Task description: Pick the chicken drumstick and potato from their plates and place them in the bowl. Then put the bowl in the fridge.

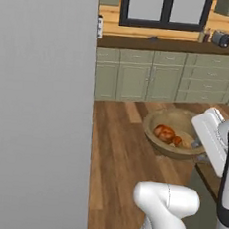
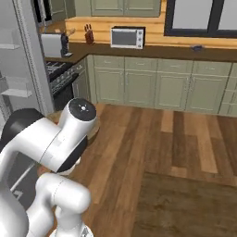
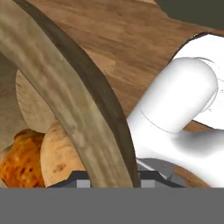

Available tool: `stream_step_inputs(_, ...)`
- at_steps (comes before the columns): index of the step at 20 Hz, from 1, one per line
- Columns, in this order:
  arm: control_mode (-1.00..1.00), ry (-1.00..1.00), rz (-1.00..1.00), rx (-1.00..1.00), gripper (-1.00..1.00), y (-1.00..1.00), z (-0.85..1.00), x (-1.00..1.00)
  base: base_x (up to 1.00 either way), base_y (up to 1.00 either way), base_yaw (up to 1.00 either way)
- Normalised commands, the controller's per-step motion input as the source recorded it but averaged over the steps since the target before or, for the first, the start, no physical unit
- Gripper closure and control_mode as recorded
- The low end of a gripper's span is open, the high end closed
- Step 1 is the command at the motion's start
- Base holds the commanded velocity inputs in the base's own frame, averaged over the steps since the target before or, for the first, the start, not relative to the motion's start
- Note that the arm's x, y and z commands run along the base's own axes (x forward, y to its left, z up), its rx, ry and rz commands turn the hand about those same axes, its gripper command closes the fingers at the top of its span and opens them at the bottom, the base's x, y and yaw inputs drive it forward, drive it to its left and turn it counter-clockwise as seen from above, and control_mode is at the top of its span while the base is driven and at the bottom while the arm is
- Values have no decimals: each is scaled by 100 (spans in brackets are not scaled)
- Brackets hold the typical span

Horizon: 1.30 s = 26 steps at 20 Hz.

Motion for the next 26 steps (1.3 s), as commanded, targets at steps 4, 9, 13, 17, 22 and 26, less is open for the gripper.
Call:
stream_step_inputs(4,100,0,0,0,100,0,0,0,45,0,58)
stream_step_inputs(9,100,0,0,0,100,0,0,0,32,-22,79)
stream_step_inputs(13,100,0,0,0,100,0,0,0,57,-37,78)
stream_step_inputs(17,100,0,0,0,100,0,0,0,72,-73,60)
stream_step_inputs(22,100,0,0,0,100,0,0,0,100,-19,2)
stream_step_inputs(26,100,0,0,0,100,0,0,0,99,-9,0)
